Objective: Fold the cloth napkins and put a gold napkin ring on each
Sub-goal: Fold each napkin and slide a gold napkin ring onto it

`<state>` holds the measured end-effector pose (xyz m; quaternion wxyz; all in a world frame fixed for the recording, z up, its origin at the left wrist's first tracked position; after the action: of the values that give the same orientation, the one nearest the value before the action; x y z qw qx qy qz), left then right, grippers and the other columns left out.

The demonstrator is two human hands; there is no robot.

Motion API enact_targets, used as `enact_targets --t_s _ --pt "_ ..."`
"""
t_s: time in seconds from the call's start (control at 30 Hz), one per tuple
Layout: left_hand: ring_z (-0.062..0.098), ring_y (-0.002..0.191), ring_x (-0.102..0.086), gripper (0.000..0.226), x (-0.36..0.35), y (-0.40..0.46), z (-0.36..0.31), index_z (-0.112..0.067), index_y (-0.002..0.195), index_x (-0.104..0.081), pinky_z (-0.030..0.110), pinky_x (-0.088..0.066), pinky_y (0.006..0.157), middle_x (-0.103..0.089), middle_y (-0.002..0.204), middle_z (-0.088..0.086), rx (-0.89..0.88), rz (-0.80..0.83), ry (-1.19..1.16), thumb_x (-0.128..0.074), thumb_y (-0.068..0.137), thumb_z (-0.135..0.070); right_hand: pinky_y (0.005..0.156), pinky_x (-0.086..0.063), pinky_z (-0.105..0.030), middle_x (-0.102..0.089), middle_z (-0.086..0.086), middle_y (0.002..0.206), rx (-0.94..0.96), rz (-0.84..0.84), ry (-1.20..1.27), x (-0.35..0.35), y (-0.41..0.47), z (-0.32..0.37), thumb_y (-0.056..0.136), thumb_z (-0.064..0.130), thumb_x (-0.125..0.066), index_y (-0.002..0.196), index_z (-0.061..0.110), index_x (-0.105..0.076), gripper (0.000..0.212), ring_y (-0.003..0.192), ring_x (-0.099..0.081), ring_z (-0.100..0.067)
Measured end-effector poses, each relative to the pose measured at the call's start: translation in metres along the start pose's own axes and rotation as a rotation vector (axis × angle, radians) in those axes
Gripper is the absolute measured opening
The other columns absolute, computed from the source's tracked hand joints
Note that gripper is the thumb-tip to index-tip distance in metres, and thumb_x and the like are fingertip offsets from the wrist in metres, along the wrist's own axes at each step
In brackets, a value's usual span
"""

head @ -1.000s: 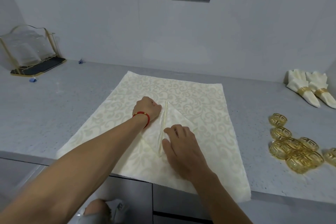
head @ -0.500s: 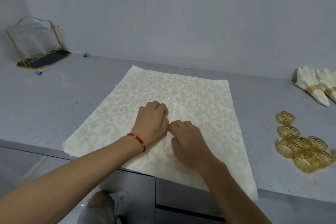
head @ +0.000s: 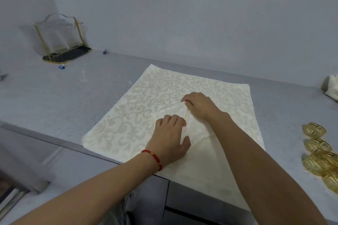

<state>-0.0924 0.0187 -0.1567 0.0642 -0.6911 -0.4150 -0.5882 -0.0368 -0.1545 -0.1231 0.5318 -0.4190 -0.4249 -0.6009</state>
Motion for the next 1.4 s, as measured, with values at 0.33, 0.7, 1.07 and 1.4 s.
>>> enact_targets --t_s 0.33,0.7,1.07,1.4 --pt "0.022 0.097 -0.052 0.022 0.006 0.0 0.014 -0.026 0.101 -0.069 0.034 -0.035 0.075 -0.063 0.103 -0.007 0.053 -0.177 0.022 -0.054 0.092 -0.04 0.058 -0.042 -0.031 -0.062 -0.007 0.085 -0.567 0.073 -0.101 0.042 -0.102 -0.08 0.093 0.025 -0.05 0.084 0.01 -0.056 0.019 0.068 -0.057 -0.023" --pt "0.017 0.068 -0.051 0.032 0.011 0.008 0.012 -0.012 0.063 -0.06 0.031 -0.036 0.072 -0.061 0.067 -0.001 0.057 -0.025 -0.198 -0.061 0.095 -0.011 0.069 -0.06 -0.04 -0.075 0.0 0.08 -0.366 -0.142 0.51 0.054 -0.187 -0.107 0.099 0.033 -0.068 0.102 0.032 -0.074 0.007 0.069 -0.071 -0.025" --pt "0.011 0.075 -0.059 0.013 0.023 0.027 0.004 -0.014 0.079 -0.072 0.018 -0.04 0.064 -0.066 0.081 -0.003 0.119 0.115 -0.155 -0.074 0.088 -0.023 0.068 -0.051 -0.018 -0.074 0.018 0.072 -0.384 -0.314 0.491 0.039 -0.191 -0.102 0.086 0.019 -0.083 0.085 0.025 -0.082 0.006 0.064 -0.067 -0.001" --pt "0.013 0.079 -0.053 0.013 0.013 0.021 0.008 -0.015 0.083 -0.069 0.025 -0.04 0.07 -0.059 0.081 -0.005 -0.022 0.036 -0.161 -0.063 0.094 -0.013 0.067 -0.048 -0.006 -0.073 0.017 0.078 -0.355 -0.404 0.409 0.037 -0.191 -0.106 0.086 0.012 -0.082 0.09 0.017 -0.083 0.006 0.069 -0.066 0.007"
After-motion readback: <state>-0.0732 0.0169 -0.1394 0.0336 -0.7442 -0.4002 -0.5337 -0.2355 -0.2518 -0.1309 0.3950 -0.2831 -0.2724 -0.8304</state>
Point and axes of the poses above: each hand's wrist, its own y-axis towards the middle knuckle, its own x-axis out of the back of the hand, z = x × y, the point moved 4 cm from there along y, towards the middle knuckle
